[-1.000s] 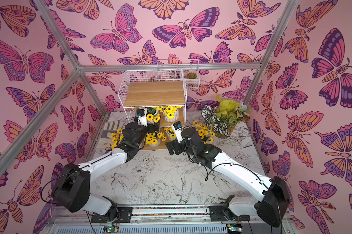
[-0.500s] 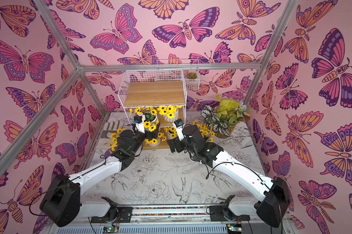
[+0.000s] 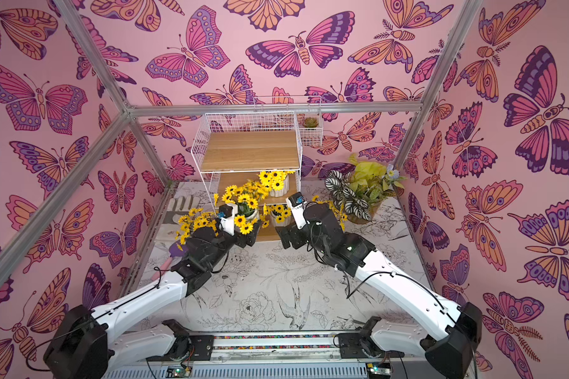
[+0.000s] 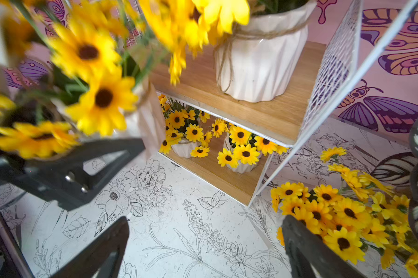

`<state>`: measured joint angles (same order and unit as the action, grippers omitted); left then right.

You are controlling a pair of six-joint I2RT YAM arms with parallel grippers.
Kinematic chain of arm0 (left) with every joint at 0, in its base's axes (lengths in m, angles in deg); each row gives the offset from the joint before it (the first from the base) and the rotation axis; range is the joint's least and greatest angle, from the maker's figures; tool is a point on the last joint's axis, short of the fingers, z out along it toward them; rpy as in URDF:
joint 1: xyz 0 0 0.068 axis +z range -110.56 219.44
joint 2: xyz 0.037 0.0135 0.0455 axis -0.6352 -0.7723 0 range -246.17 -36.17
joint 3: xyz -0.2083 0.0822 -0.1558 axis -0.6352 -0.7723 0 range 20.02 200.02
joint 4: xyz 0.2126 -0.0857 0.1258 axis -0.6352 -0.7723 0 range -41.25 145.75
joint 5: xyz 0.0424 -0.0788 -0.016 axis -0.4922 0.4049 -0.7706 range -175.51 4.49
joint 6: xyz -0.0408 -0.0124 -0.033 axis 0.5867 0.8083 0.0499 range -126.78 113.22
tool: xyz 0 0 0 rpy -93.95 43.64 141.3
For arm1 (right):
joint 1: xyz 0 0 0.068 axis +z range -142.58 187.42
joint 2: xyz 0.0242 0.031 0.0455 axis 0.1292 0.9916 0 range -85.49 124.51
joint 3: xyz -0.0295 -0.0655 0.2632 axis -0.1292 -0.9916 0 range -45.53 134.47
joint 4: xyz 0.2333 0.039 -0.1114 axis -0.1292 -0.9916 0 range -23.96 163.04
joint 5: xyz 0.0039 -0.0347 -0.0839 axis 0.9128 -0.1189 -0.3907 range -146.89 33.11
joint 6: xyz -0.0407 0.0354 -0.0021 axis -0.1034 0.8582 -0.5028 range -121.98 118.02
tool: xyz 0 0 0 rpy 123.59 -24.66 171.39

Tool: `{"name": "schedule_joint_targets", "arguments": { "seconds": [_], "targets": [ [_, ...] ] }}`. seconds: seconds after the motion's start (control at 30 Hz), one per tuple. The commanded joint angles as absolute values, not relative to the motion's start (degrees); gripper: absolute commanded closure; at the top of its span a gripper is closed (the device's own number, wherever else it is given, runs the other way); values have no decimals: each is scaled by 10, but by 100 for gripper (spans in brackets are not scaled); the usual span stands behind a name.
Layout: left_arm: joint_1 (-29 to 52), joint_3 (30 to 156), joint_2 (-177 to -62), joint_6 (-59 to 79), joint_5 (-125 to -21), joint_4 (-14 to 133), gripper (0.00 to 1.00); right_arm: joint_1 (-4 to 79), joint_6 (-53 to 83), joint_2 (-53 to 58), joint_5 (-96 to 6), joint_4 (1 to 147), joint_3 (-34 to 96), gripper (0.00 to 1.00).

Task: Take the sunflower pots off the shelves
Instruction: Pick up the sunflower pot from the shelf.

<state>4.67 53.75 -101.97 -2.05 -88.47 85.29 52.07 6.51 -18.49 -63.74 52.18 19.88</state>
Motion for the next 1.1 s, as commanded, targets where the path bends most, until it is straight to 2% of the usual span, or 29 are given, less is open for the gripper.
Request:
{"name": "schedule_joint_targets", "arguments": {
  "seconds": [0.0, 0.3, 0.6, 0.77, 1.07],
  "targets": [
    [33, 521, -993, -11, -877, 840, 45, 518, 60, -205, -656, 494, 208, 1],
    [2, 472, -972, -9, -864, 873, 45, 517, 64, -240, -691, 463, 210, 1],
    [-31, 422, -1030, 15, -801, 999, 44, 517, 73, -262, -745, 421, 223, 1],
    [-71, 411, -1096, 10, -780, 1082, 44, 517, 73, -274, -767, 405, 227, 1],
    [-132, 451, -1319, 19, -737, 1266, 40, 516, 72, -288, -792, 385, 226, 1]
  ]
}}
